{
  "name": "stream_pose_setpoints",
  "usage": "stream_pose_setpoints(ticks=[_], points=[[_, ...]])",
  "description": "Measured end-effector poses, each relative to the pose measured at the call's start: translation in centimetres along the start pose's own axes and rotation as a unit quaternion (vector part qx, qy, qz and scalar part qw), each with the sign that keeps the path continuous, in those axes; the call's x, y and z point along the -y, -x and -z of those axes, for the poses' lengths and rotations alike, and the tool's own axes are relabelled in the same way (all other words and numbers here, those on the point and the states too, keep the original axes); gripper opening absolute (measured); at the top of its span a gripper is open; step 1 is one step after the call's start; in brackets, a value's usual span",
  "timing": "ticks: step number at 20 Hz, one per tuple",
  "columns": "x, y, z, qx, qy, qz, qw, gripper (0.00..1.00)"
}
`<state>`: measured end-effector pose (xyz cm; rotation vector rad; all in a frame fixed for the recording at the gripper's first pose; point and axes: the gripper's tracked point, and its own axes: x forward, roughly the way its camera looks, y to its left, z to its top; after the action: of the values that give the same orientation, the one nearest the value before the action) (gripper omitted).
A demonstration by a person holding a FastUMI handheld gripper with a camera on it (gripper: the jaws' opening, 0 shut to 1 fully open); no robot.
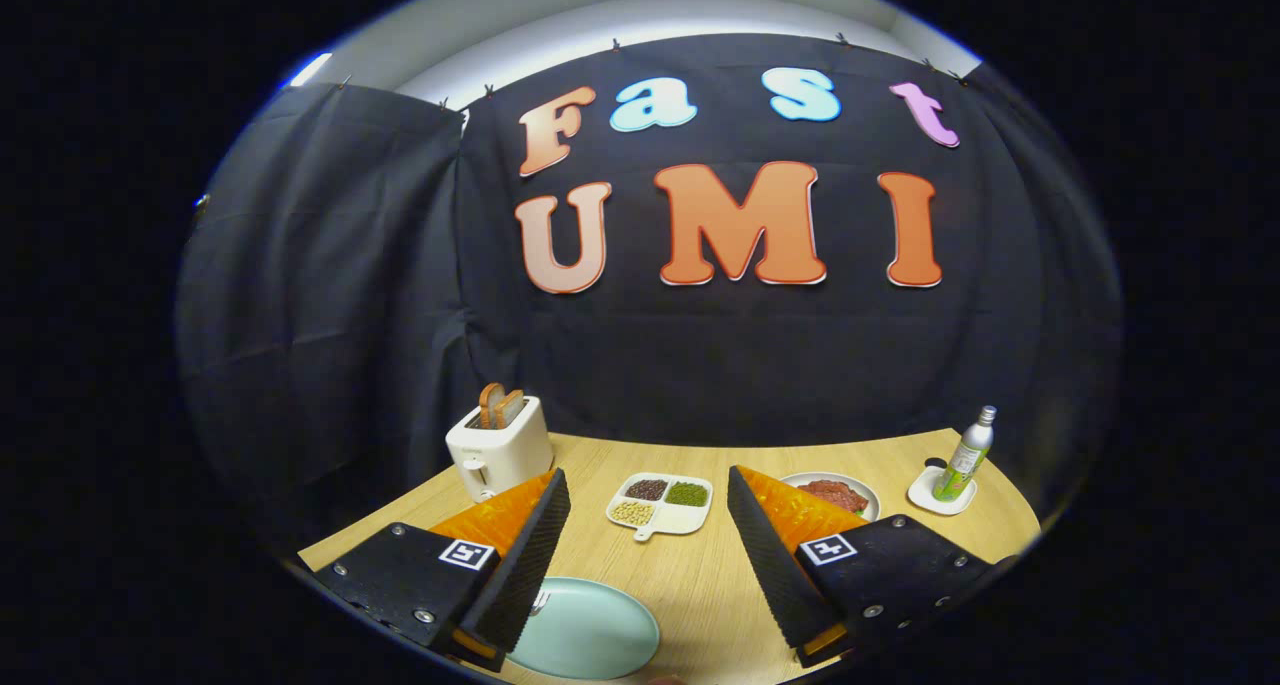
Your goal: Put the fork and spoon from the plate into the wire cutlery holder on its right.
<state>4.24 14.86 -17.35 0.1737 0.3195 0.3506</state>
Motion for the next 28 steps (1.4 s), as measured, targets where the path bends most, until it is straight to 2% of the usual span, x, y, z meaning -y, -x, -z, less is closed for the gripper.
stream_pose_setpoints(ticks=[3, 5, 10, 14, 19, 25, 28], points=[[-3.4, -1.3, 1.3, -0.034, -0.003, -0.034, 0.999, 0.97], [-5.3, -2.0, 3.6, -0.09, -0.012, -0.049, 0.995, 0.97], [-8.7, -3.3, 10.5, -0.228, -0.004, -0.064, 0.972, 0.97], [-11.2, -2.8, 16.3, -0.341, 0.004, -0.081, 0.937, 0.96], [-12.9, -0.2, 22.8, -0.487, -0.035, -0.098, 0.867, 0.86], [-13.9, 0.0, 26.1, -0.554, -0.048, -0.077, 0.827, 0.64], [-14.4, 0.4, 27.4, -0.581, -0.042, -0.069, 0.81, 0.47]])
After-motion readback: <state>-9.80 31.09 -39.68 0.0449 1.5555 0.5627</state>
